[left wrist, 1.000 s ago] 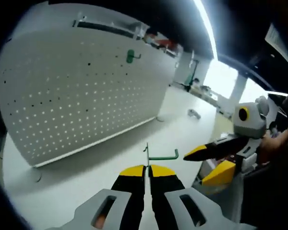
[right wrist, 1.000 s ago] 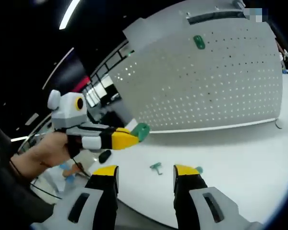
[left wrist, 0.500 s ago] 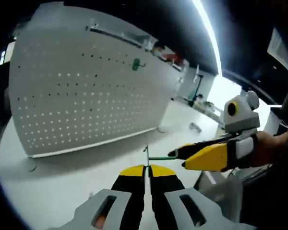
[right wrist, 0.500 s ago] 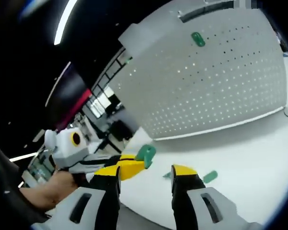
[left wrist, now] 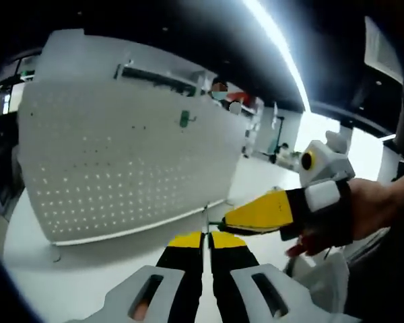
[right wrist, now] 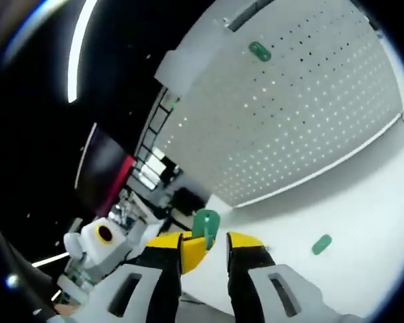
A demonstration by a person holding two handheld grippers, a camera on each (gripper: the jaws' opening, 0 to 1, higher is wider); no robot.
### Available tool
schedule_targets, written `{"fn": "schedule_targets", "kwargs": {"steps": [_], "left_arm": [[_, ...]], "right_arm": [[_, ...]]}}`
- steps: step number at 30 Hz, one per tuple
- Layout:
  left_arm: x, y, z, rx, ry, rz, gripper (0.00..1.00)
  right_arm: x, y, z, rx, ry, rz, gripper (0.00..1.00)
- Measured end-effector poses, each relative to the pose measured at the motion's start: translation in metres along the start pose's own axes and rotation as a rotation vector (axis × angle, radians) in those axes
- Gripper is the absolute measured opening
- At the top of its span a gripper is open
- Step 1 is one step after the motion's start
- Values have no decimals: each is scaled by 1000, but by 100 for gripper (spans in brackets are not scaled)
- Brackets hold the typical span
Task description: Insert the hook assembly into the mounting plate slot until the hook locks in place.
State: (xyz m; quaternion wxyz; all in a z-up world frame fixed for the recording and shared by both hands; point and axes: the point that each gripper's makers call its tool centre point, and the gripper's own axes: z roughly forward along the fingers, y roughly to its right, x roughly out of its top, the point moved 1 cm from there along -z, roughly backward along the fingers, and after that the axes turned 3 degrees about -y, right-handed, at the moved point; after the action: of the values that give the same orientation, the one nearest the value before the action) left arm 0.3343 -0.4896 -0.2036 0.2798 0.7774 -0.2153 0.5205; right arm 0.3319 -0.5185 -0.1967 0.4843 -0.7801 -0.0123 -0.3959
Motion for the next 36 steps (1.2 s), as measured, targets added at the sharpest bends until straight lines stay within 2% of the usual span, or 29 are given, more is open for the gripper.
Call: {"fn": "schedule_targets", "kwargs": {"steps": [6,17,23,27,32,36], "left_arm": [[5,5,-5,-12,21,13,2],[13,4,-10,1,67,12,2],[16,3,-12,9,77,22,2],[15,1,-11,17,62,41,3],[14,0,-12,6,55,43,4],[13,1,-13,-25,48,57,7]], "right_arm": [[3,-10,4,43,5,24,10],[8,-16,6,53,18,41,1],[9,-18,7,61,24,63,1],[8,-18,8,62,20,59,1],[8,-20,9,63,18,23,0],[6,-17,9,57,5,-4,0]]}}
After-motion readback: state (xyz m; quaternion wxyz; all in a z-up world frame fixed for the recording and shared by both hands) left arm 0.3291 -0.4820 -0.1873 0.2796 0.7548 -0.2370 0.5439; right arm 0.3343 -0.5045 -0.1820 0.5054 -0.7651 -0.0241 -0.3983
